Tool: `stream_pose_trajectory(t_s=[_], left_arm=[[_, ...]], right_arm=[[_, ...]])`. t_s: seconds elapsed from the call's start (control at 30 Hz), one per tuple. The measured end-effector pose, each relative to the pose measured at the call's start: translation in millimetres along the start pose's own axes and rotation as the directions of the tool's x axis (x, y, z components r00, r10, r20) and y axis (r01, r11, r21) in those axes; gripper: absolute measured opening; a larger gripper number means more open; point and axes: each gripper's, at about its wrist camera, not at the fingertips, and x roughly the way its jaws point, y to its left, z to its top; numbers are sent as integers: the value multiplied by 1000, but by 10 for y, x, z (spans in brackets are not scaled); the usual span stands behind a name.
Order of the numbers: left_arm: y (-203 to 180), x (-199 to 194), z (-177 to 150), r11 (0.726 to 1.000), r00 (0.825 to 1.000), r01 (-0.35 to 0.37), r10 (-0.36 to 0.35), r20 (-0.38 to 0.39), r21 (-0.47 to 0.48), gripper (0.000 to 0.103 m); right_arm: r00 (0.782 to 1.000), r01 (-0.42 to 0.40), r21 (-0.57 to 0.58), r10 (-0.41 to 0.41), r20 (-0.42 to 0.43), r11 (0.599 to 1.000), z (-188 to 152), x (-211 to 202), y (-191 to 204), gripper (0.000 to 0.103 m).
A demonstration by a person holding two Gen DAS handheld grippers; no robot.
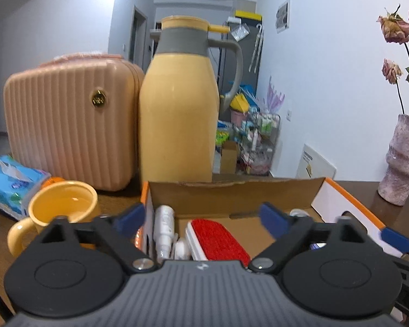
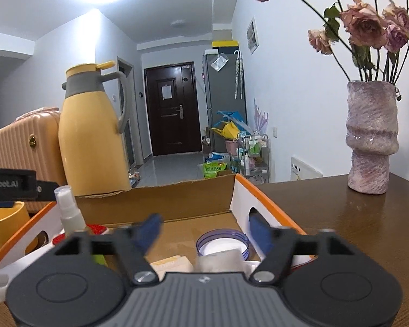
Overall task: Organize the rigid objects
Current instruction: 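Open the left gripper to drop the puck while the right gripper releases the tape, then move both tools back from the box toward the blue cap and white plastic box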
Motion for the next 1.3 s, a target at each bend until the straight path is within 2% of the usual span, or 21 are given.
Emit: stream_pose_trajectory(t_s=[0.03,0.07,0.23,0.43,0.6,0.83,1.3], left_arm=[[-7,-17,3,1000,1000,-6,6,9,3,103],[-14,-31,4,1000,1000,-13,13,16,7,103],[-29,-30,-6,1000,1000,-17,17,18,14,103],[20,-15,2,1000,1000,-20,20,10,-12,103],[48,-101,15,999,999,-27,28,31,-33,103],[62,-330,-61,998,995,-48,52,81,-46,103],[116,-741,-308,996,993,-81,83,81,-26,103]], right_arm=[[1000,3,-1,-3,7,1000,4,-11,3,92],[1000,3,-1,-3,13,1000,5,-22,1,95],[1000,8,6,-8,21,1000,8,-41,-13,103],[1000,10,23,-10,24,1000,23,-64,-30,103],[998,15,14,-16,61,1000,37,-200,-17,103],[996,25,-14,-23,92,1000,-4,-444,-45,103],[995,47,-38,-43,92,998,-155,-924,-212,103]])
